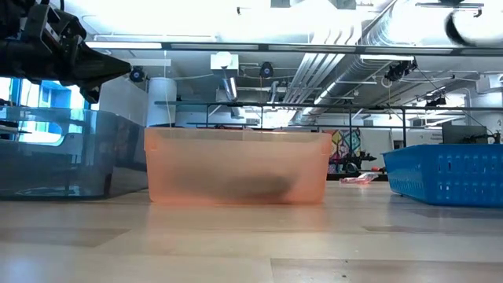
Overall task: Sort candy by brand, put in halloween buckets
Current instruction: Put the brown chocolate into the orange bin
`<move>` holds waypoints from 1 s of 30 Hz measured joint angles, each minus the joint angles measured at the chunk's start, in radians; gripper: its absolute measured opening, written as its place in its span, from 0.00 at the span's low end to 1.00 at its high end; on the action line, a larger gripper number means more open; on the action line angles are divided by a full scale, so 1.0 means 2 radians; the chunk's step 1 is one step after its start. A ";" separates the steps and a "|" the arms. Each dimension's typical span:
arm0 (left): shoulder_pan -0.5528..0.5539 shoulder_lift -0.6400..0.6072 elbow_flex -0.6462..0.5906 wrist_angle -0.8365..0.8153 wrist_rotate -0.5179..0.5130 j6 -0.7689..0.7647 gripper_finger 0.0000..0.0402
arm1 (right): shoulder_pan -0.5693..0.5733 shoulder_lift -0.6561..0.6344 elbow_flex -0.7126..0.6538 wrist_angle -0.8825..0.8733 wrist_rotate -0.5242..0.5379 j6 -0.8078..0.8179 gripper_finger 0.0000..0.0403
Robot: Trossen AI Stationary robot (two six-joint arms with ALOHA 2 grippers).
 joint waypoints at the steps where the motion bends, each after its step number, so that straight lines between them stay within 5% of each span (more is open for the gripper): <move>1: 0.000 0.000 0.000 0.000 0.000 0.000 0.02 | -0.008 -0.006 0.022 -0.008 0.018 -0.012 0.02; 11: 0.000 0.000 0.000 0.000 0.000 0.000 0.02 | -0.098 0.023 0.170 0.121 0.339 -0.300 0.05; 17: 0.000 0.000 0.000 0.000 0.000 0.000 0.02 | -0.165 0.107 0.187 0.213 0.350 -0.424 0.05; 23: 0.000 0.000 0.000 0.000 0.000 0.000 0.02 | -0.200 0.169 0.187 0.273 0.349 -0.447 0.07; 30: 0.000 0.000 0.000 0.000 0.000 0.000 0.02 | -0.204 0.178 0.187 0.270 0.338 -0.470 0.25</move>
